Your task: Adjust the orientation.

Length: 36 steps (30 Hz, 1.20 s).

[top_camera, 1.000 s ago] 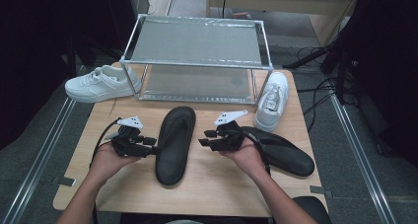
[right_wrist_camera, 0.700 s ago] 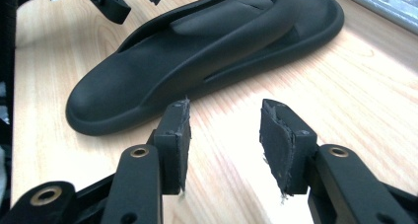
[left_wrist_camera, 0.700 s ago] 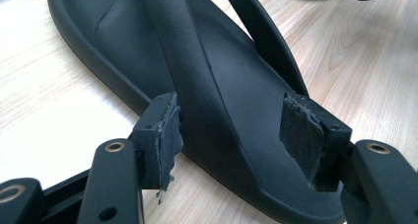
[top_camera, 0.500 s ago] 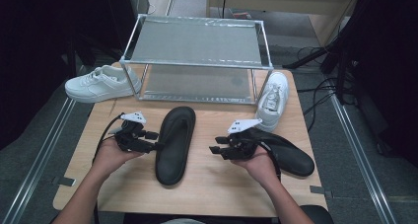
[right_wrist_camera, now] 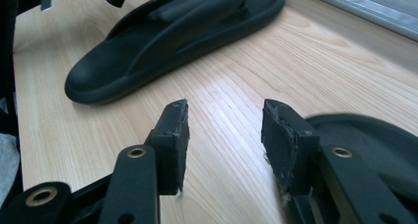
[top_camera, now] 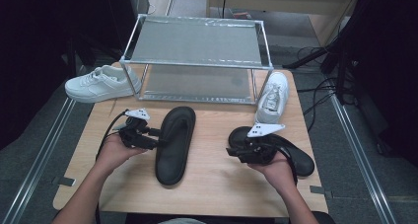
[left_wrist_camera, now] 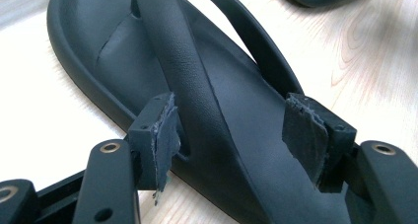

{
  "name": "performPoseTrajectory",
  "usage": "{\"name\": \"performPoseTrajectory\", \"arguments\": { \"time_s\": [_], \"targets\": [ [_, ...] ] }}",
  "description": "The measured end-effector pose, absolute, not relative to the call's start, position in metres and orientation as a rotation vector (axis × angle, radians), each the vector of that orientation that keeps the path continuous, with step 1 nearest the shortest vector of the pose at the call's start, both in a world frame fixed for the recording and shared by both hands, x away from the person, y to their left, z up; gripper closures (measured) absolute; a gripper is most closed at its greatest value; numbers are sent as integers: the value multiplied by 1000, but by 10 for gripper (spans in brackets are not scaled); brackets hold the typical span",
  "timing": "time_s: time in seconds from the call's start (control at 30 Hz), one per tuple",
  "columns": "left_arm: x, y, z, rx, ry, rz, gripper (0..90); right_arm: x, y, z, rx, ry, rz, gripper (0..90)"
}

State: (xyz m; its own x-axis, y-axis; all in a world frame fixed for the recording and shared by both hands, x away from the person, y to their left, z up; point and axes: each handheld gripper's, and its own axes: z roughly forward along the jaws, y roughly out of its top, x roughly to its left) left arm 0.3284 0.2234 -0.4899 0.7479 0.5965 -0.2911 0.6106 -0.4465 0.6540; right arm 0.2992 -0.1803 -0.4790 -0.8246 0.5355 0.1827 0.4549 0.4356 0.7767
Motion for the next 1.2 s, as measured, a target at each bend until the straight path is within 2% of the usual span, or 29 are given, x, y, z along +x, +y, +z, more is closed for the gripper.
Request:
{"name": "performPoseTrajectory", "arguments": {
  "time_s": [0.43,1.2],
  "targets": [
    [336,217,-491,2157,882,-18,381,289,-215,-480,976,2507,1326,508],
    [356,207,-488,2166,868,-7,385,277,-267,-489,1091,2438,1249,519]
  ]
}}
